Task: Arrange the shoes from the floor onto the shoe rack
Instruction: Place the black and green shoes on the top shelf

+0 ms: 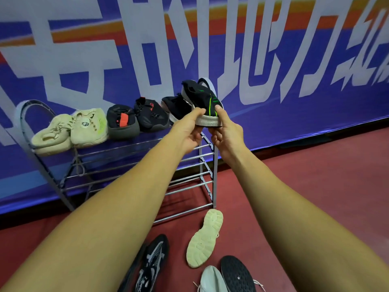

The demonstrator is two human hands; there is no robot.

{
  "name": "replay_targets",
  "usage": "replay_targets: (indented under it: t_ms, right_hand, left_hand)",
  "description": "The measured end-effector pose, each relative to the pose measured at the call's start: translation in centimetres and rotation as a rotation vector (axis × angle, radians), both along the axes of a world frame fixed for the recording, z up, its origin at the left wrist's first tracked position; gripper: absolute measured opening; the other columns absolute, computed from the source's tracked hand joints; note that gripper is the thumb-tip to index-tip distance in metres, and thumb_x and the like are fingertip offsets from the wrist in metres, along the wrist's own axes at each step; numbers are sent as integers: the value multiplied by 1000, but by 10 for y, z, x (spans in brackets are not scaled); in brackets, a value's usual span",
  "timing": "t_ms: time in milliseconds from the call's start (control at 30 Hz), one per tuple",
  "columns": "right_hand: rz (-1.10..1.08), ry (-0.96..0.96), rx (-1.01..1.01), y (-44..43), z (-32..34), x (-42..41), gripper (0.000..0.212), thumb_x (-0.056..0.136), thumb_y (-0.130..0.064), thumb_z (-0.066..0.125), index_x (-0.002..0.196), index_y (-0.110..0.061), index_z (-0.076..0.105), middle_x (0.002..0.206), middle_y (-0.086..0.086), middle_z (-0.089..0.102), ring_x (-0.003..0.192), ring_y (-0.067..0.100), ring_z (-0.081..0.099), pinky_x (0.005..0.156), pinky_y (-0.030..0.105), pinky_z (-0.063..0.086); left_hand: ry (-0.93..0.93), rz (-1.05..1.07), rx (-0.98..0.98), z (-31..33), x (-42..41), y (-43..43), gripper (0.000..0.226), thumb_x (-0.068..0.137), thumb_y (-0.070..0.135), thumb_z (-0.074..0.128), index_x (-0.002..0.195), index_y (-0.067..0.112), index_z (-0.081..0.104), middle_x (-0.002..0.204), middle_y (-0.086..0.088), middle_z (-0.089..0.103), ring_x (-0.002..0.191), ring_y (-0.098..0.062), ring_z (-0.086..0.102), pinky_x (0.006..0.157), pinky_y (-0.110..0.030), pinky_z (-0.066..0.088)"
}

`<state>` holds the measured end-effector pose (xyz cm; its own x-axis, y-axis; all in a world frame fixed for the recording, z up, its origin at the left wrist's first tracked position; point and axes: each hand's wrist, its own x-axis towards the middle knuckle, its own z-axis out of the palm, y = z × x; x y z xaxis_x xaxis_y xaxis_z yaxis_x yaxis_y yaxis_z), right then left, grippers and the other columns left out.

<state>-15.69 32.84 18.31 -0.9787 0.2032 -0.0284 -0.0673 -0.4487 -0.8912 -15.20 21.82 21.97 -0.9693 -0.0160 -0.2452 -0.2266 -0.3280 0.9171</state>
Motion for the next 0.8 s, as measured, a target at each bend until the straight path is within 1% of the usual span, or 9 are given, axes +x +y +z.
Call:
replay_targets:
  t_ms: [100,200,333,400,467,567,633,733,800]
  right_hand:
    - [12,-27,-54,9,2,-7,34,83,-43,78,83,-14,60,82,13,58,79,23,52,57,27,37]
    - [5,-58,-125,15,1,-12,30,83,-40,79,86,-13,66,86,12,62,74,21,56,61,28,39]
    - [13,-97,-161,8,-9,-15,27,86,-37,77,84,-12,66,81,11,62,78,23,55,60,27,38]
    - [11,-105,-223,4,-12,-18,26,87,-35,77,84,-11,67,79,9,63,72,21,57,59,25,42]
    - [25,-100,-253,2,-11,-23,26,87,-36,77,86,-11,68,81,9,66,67,18,60,59,24,43]
    - [20,-100,-291,-1,-10,-30,27,87,-36,77,91,-11,67,85,9,69,62,15,65,59,24,41]
    - [12,-104,-328,-6,-11,-35,26,88,-36,76,90,-12,66,83,7,69,60,14,66,52,22,37]
    - [-17,-123,-357,-13,-12,-44,29,89,-40,74,86,-12,65,80,5,68,65,15,66,42,19,36]
    - [-51,-131,-353,-17,-12,-50,33,89,-43,73,84,-11,65,86,8,68,70,17,66,39,18,39]
  left_hand:
    - [-9,-10,42,-9,-5,7,29,79,41,79,98,22,69,90,5,71,74,-6,61,56,-20,37]
    - [-95,33,40,-23,-11,-1,45,84,53,70,108,15,67,97,2,71,81,-12,61,53,-21,36]
    - [-178,117,15,-28,-24,-15,30,89,41,69,104,16,61,96,-2,69,80,-12,60,56,-21,33]
    - [-161,129,29,-23,-30,-14,15,91,31,66,95,17,62,91,0,71,72,-8,60,55,-19,31]
    - [-151,169,57,-21,-34,-11,7,90,21,63,95,15,62,93,0,72,69,-6,61,50,-18,30]
    - [-139,245,87,-26,-36,-10,9,88,13,63,96,11,60,96,-5,70,70,-8,63,46,-17,31]
    - [-128,251,73,-29,-36,-14,7,87,13,65,91,11,60,96,-7,71,68,-7,62,46,-17,33]
    - [-117,233,40,-31,-40,-20,5,87,13,66,87,12,61,98,-9,74,66,-7,61,48,-17,35]
    - [-111,218,34,-34,-42,-22,5,87,13,67,88,12,62,98,-10,76,66,-7,61,48,-17,34]
